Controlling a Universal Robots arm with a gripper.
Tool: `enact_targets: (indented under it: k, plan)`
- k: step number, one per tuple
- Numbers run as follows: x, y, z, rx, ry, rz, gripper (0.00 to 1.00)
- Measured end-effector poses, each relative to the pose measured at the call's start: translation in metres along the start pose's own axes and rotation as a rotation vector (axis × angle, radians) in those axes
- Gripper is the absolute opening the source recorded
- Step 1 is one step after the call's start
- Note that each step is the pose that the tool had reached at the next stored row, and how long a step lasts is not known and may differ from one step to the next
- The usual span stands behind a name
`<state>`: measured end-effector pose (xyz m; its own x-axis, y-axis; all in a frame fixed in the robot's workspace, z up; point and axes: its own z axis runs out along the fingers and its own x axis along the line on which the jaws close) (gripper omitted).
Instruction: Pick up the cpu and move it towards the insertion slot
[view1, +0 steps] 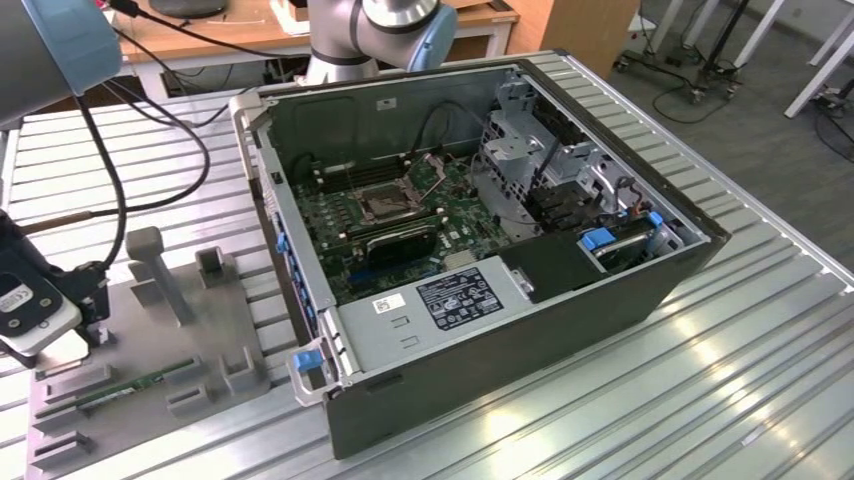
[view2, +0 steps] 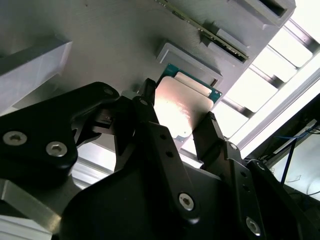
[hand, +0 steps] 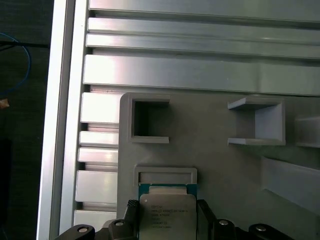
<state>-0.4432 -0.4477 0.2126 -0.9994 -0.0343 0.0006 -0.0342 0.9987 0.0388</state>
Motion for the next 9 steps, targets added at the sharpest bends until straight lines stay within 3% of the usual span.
enact_targets:
  k: [9]
  plan:
    - [0.0, 0.0002, -0.0048, -0.0001, -0.0001, 0.0, 0.55]
